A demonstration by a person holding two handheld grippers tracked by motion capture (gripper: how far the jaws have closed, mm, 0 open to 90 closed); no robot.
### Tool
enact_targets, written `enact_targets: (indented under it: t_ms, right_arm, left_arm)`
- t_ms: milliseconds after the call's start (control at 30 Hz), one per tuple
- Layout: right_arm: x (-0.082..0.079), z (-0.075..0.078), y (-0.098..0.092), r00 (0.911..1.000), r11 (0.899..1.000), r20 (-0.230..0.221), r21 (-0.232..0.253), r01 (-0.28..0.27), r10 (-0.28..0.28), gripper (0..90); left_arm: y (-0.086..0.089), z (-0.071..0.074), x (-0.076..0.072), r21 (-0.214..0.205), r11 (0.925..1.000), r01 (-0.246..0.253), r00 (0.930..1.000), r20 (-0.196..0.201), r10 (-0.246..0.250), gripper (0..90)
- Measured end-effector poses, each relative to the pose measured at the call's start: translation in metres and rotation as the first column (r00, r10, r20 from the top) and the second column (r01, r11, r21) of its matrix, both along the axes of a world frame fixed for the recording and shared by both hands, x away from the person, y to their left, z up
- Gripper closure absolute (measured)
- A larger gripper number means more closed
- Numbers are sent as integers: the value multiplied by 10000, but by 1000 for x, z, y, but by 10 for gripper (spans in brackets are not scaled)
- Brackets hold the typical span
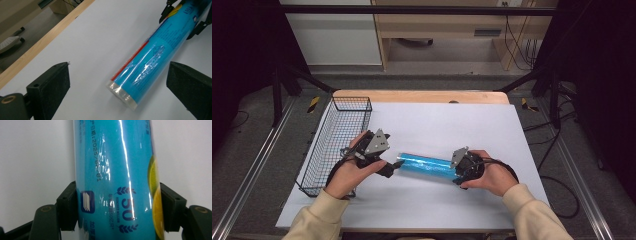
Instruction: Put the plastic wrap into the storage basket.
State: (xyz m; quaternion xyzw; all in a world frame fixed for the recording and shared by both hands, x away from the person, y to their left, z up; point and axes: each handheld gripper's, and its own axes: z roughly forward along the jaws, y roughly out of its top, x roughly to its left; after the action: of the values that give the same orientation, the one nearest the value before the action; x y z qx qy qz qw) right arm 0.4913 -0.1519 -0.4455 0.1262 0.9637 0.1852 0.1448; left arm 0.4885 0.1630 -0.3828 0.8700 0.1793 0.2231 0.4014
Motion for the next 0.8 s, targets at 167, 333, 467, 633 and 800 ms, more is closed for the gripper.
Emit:
enact_targets:
  t_ms: [167, 333, 467, 633, 800]
  right_arm:
    - [-5, 24, -6, 9983, 9996, 513, 3, -276, 275, 309]
    - [-5, 47, -11, 9950, 9983, 829, -218, -548, 564, 309]
    - [0, 67, -16, 9902, 9947, 1062, -582, -850, 908, 309]
    - [7, 84, -17, 9838, 9893, 1311, -948, -1105, 1225, 310]
    - [7, 97, -16, 9816, 9883, 1393, -971, -1180, 1309, 310]
  left_arm:
    - [-8, 13, 10, 287, 9992, 274, 9996, -48, -272, 50]
    - [-15, 23, 14, 326, 9982, 502, 9987, -23, -502, 51]
    - [-25, 36, 14, 841, 9884, 1268, 9916, 152, -1285, 46]
    - [-38, 47, 12, 1267, 9746, 1847, 9819, 179, -1885, 44]
    - [-48, 48, 9, 1555, 9642, 2148, 9744, 334, -2224, 45]
